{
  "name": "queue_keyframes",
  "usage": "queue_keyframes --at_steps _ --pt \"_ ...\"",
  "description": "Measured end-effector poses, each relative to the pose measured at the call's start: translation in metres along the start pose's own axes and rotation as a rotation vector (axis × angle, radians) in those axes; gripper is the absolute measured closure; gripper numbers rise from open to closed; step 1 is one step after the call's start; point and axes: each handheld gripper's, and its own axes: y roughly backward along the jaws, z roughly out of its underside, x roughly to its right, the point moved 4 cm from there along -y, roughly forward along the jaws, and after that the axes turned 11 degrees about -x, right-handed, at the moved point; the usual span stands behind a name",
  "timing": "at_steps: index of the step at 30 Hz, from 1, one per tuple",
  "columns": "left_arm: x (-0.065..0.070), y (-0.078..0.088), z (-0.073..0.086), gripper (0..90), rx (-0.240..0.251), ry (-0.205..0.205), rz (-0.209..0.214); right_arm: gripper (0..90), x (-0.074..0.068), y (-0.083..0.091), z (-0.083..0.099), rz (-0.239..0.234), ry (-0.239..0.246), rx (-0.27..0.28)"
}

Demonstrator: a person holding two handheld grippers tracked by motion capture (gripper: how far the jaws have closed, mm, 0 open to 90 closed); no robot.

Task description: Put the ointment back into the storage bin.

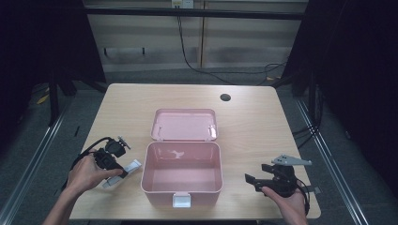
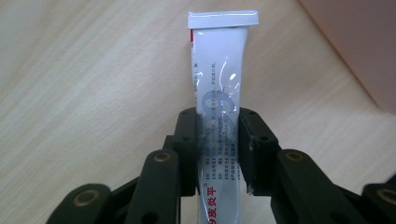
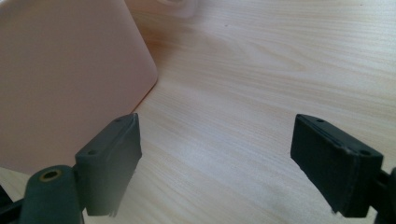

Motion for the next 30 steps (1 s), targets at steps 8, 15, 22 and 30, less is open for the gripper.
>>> queue_keyframes --at_steps 8,15,22,30 --pt "0.004 0.008 0.003 70.8 0.004 -0.027 0.008 15.8 0.0 0.0 0.0 -0.001 -0.001 -0.001" --pt "0.004 0.019 0.01 70.8 0.023 -0.032 0.045 15.8 0.0 0.0 0.0 -0.004 0.0 -0.002" --pt "0.007 0.023 0.014 70.8 0.001 -0.063 0.039 15.8 -0.001 -0.001 0.0 -0.013 0.003 -0.005" --pt "0.01 0.039 0.018 70.8 0.027 -0.082 0.034 15.8 -0.001 -0.001 0.0 -0.013 -0.004 -0.007"
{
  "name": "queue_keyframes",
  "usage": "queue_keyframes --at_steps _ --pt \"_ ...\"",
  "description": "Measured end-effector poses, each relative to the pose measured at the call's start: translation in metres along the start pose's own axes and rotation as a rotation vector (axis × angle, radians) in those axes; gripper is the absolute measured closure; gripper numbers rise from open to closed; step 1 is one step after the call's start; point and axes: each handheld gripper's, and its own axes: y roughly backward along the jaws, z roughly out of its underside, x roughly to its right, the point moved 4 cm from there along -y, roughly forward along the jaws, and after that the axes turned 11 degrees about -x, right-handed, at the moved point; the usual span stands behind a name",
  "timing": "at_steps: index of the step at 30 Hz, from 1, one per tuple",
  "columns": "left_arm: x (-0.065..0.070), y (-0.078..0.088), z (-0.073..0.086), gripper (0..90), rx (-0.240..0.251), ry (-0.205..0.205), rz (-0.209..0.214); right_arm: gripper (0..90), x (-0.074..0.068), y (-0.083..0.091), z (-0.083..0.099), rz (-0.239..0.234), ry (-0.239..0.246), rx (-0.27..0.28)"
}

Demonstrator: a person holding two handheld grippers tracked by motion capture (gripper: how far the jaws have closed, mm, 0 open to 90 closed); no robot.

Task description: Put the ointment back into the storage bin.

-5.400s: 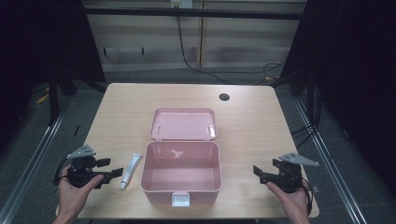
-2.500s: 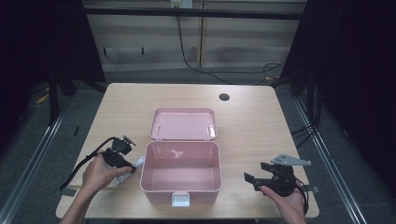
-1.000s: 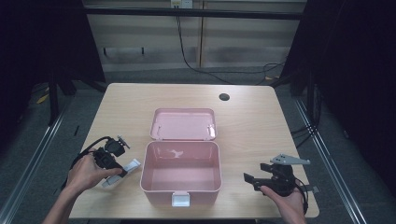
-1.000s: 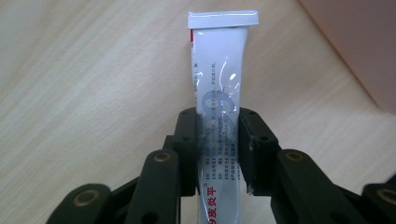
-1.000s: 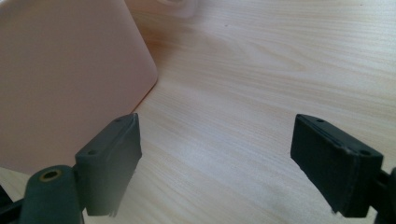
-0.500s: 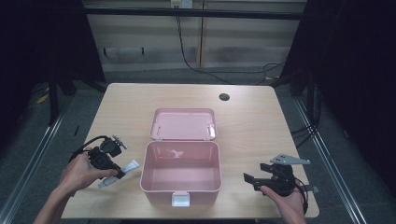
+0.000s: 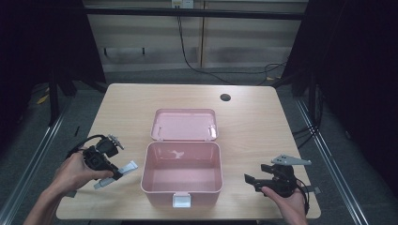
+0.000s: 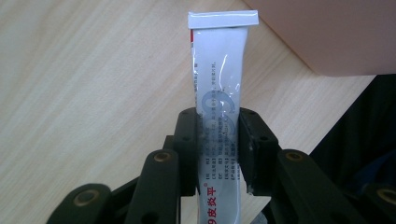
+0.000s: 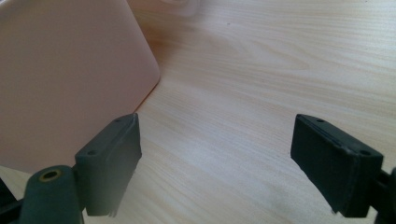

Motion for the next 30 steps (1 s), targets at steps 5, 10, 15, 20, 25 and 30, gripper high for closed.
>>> queue_keyframes --at_steps 5,10,15,20,25,30 --pt "0.0 0.009 0.004 70.8 0.018 -0.012 -0.002 15.8 0.0 0.0 0.0 0.0 0.0 0.002" --pt "0.003 0.017 0.006 70.8 0.018 -0.018 -0.003 15.7 0.0 0.0 0.0 0.0 0.001 0.001" --pt "0.005 0.028 0.006 70.8 0.02 -0.028 0.017 15.7 0.0 0.0 0.0 -0.002 -0.003 -0.002" --pt "0.004 0.034 0.007 70.8 0.028 -0.026 0.036 15.6 0.0 0.0 0.0 -0.001 -0.001 0.0" --pt "0.001 0.036 0.008 70.8 0.039 -0.032 0.064 15.6 0.0 0.0 0.0 -0.003 -0.001 -0.001" --pt "-0.004 0.042 0.006 70.8 0.067 -0.026 0.079 15.5 0.0 0.0 0.0 -0.002 -0.005 -0.003"
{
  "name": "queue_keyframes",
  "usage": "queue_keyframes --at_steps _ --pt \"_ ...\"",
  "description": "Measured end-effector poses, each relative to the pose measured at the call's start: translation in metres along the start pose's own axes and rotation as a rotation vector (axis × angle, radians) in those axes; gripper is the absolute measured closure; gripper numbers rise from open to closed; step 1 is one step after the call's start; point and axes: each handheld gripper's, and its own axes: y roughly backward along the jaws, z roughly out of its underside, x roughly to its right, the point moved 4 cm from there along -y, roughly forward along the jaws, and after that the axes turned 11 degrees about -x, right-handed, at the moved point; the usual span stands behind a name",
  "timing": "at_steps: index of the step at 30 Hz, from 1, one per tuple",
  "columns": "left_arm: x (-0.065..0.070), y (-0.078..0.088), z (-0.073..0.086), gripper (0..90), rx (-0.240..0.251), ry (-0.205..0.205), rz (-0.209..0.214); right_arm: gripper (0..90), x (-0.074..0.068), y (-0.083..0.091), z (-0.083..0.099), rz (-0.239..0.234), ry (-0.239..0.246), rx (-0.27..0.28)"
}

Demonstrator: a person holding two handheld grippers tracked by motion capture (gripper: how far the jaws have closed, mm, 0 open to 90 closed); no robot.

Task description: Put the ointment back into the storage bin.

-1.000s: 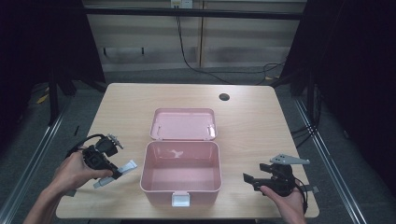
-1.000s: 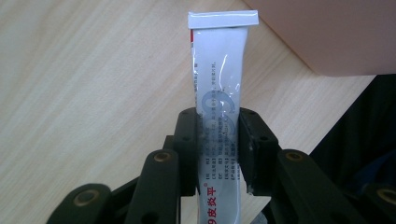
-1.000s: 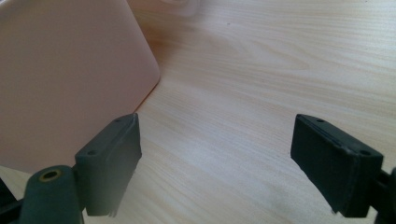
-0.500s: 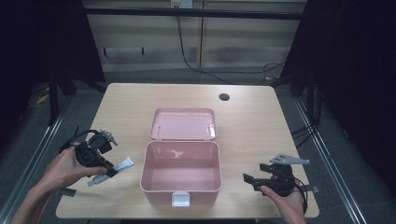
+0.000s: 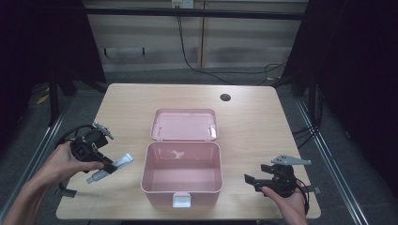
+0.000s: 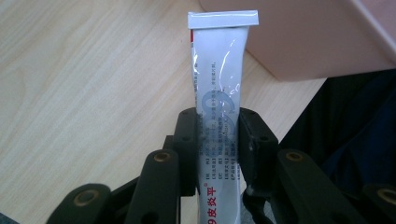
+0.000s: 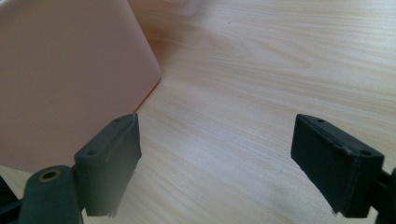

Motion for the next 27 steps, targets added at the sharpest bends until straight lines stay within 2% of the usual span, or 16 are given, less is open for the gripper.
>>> queue_keyframes --at_steps 4,6,8,10,12,16,19,21,27 --pt "0.003 0.005 -0.003 70.8 0.006 -0.014 -0.006 15.5 0.0 0.0 0.0 -0.001 0.001 0.0" --pt "0.006 0.011 -0.007 70.8 0.001 -0.016 -0.025 15.4 0.0 0.0 0.0 -0.002 0.0 0.0" --pt "0.008 0.013 -0.008 70.8 0.013 -0.007 -0.023 15.4 0.0 0.0 0.0 -0.003 0.002 0.0" --pt "0.009 0.017 -0.011 70.8 0.018 -0.023 -0.012 15.4 0.0 0.0 0.0 -0.003 0.002 0.0" --pt "0.011 0.021 -0.013 70.8 0.031 -0.021 -0.001 15.4 0.0 0.0 0.0 -0.003 0.003 0.002" --pt "0.015 0.029 -0.017 70.8 0.054 -0.017 -0.005 15.3 0.0 0.0 0.0 -0.003 0.0 0.0" --pt "0.02 0.036 -0.02 70.8 0.046 -0.044 -0.025 15.3 0.0 0.0 0.0 -0.006 0.0 -0.001" --pt "0.021 0.037 -0.021 70.8 0.047 -0.044 -0.027 15.3 0.0 0.0 0.0 -0.005 0.0 -0.001" --pt "0.033 0.046 -0.034 70.8 0.042 -0.099 -0.05 15.1 0.0 -0.001 0.0 -0.005 -0.004 -0.006"
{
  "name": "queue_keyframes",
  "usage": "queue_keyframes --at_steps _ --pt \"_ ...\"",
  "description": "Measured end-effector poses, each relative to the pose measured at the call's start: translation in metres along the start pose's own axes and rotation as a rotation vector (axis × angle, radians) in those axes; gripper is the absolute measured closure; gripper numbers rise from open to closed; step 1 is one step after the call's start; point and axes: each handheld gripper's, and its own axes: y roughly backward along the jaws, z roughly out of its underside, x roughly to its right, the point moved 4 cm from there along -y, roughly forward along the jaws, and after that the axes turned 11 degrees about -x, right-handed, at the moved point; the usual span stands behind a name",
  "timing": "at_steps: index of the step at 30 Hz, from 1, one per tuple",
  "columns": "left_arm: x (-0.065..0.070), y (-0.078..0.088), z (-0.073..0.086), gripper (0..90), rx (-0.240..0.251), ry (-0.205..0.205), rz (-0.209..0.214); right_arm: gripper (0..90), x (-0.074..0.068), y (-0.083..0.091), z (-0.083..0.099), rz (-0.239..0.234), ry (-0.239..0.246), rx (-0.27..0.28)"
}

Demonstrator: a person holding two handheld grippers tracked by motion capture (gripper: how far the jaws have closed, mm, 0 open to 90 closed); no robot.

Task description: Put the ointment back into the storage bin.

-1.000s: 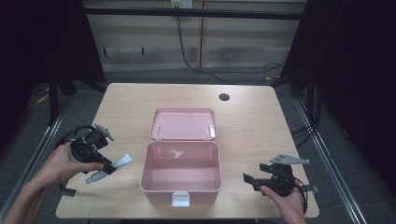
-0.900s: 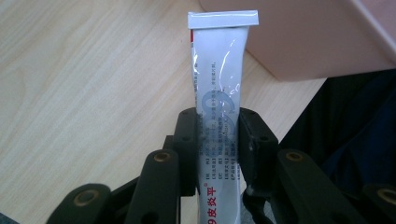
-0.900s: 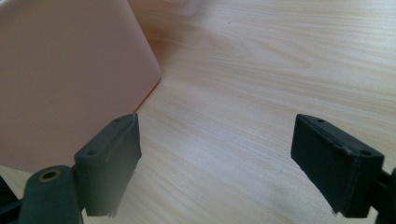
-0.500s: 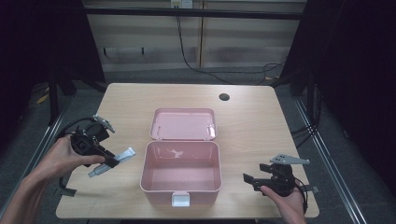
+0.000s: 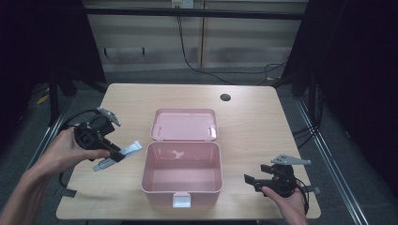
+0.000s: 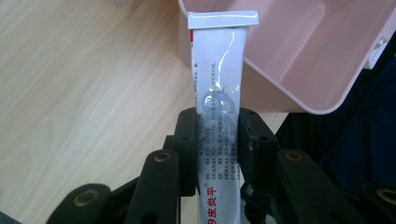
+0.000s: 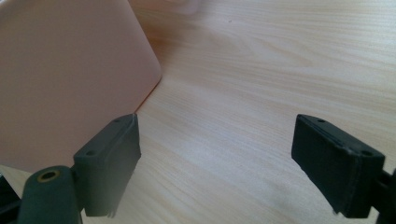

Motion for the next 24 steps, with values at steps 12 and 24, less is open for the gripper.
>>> queue_keyframes --at_steps 12,24 --pt "0.014 -0.004 -0.029 70.8 0.002 -0.057 -0.003 15.1 0.0 0.0 0.0 -0.002 0.003 0.005" --pt "0.036 -0.011 -0.058 70.8 -0.01 -0.111 -0.003 15.1 0.0 0.001 0.0 -0.002 0.003 0.005"
